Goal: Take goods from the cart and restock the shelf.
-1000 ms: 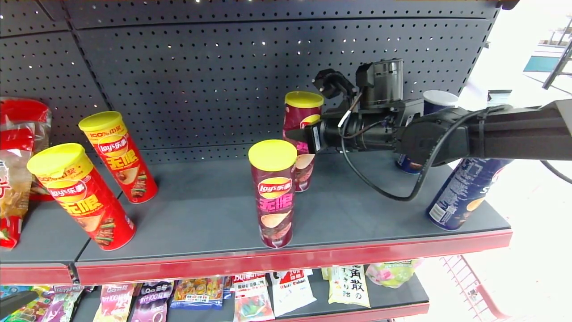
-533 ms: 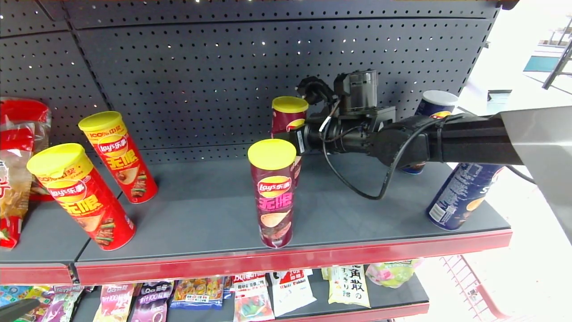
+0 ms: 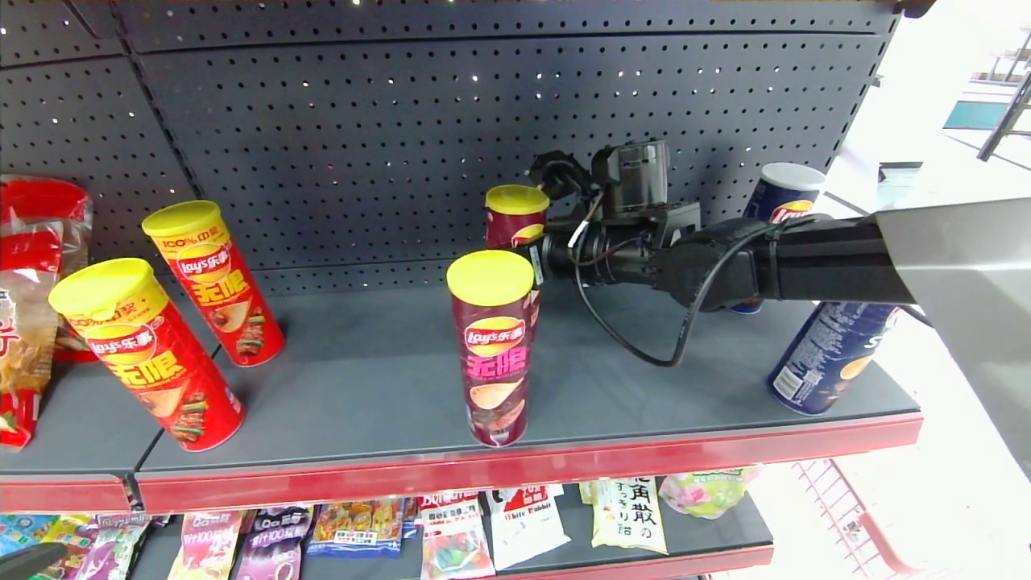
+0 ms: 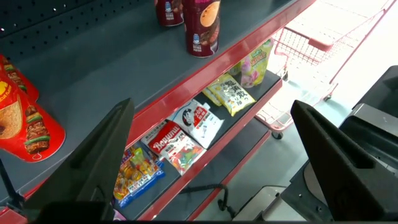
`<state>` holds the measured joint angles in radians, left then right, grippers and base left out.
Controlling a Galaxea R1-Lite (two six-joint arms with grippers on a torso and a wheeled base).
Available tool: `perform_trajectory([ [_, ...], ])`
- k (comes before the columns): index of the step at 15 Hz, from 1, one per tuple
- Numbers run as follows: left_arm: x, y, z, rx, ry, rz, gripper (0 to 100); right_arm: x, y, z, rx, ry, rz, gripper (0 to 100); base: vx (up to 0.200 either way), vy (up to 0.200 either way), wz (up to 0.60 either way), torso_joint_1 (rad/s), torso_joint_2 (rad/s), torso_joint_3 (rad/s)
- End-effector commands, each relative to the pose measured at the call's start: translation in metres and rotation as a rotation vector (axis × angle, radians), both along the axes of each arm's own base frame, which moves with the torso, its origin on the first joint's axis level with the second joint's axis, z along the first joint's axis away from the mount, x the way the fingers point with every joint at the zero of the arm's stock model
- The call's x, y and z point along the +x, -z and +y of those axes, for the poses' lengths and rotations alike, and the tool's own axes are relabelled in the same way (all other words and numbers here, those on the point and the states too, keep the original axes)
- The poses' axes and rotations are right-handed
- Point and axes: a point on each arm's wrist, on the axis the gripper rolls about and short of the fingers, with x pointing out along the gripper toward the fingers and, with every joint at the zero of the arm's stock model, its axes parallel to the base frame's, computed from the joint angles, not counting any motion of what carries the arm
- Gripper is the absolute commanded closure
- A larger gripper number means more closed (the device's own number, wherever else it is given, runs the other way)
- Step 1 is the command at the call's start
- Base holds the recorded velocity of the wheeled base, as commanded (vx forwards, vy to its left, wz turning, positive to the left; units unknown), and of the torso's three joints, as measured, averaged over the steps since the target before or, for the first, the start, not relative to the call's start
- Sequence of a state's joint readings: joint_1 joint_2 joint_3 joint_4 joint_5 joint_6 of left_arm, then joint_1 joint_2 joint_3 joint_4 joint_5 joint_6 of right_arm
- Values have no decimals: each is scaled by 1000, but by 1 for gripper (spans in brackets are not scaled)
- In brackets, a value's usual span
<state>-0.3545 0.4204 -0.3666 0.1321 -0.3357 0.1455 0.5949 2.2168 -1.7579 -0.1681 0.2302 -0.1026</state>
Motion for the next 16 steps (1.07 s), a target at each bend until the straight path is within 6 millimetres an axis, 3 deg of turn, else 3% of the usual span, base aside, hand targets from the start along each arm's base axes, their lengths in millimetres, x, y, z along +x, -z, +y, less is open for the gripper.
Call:
perform_trajectory([
  [1,0,0,0,0,0,0,0,-1,1,0,-3,0,6,0,0,0,0,0,0,0],
  [8,-1,2,0,4,0,10,0,-24,-25,-16,12,46,-7,0,0,0,0,0,0,0],
  [11,-2,5,1,13,0,34,0,-61,-30,-48,-9,73,54,0,0,0,0,0,0,0],
  [15,-2,14,1,28,0,74,0,-81,-18,-91,-49,181,90,0,0,0,0,0,0,0],
  [16,0,16,0,32,-2,88,0,-95,-13,-102,-65,237,92,0,0,0,0,0,0,0],
])
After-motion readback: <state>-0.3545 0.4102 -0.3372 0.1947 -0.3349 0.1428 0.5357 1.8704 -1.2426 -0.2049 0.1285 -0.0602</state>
